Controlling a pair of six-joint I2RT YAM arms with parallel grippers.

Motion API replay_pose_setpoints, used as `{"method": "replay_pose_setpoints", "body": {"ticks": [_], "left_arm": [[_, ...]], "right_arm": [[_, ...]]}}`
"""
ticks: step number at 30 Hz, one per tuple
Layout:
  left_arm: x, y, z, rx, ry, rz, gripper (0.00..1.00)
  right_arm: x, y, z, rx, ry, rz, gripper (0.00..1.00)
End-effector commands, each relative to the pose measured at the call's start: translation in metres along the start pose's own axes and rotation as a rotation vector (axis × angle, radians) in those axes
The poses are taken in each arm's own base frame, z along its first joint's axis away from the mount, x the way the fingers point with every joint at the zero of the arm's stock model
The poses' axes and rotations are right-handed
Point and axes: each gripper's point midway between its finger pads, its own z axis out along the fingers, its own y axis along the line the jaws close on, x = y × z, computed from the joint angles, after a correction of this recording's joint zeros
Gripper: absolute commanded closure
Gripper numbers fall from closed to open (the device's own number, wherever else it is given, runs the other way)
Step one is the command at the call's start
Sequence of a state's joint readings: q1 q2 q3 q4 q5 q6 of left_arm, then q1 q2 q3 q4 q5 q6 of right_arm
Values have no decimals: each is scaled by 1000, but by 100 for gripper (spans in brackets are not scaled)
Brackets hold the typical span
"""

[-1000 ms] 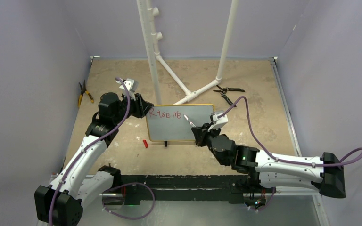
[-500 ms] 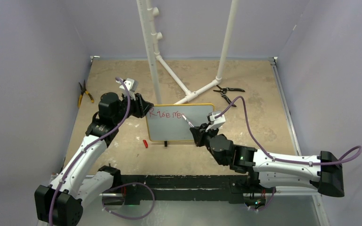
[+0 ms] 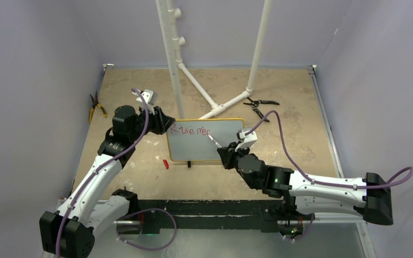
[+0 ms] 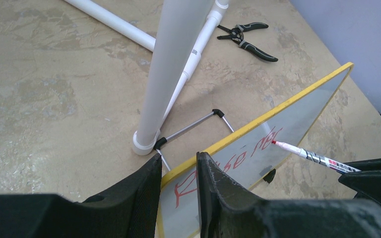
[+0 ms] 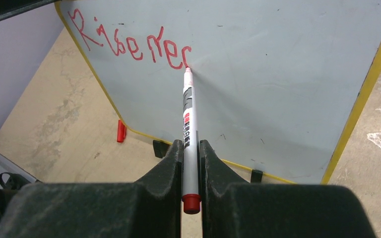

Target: Write a sentence on the whiteboard

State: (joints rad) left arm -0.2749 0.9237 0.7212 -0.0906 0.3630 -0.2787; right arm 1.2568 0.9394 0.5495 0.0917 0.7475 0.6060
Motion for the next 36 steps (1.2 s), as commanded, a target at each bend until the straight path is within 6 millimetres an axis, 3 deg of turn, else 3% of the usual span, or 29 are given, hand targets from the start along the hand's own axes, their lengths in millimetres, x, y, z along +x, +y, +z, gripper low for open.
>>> {"method": "replay_pose_setpoints", "body": {"ticks": [1,18,36], "left_arm": [[11,-3,1,25,33,-28,71],[10,-3,0,19,28,-25,71],[10,-3,0,22,28,-25,71]], "right_arm": [[-12,-12,-2,63,-35,3,100],[-52,-1,-3,54,-146,-13,100],[-9,-13,-3,62,-21,7,100]]}}
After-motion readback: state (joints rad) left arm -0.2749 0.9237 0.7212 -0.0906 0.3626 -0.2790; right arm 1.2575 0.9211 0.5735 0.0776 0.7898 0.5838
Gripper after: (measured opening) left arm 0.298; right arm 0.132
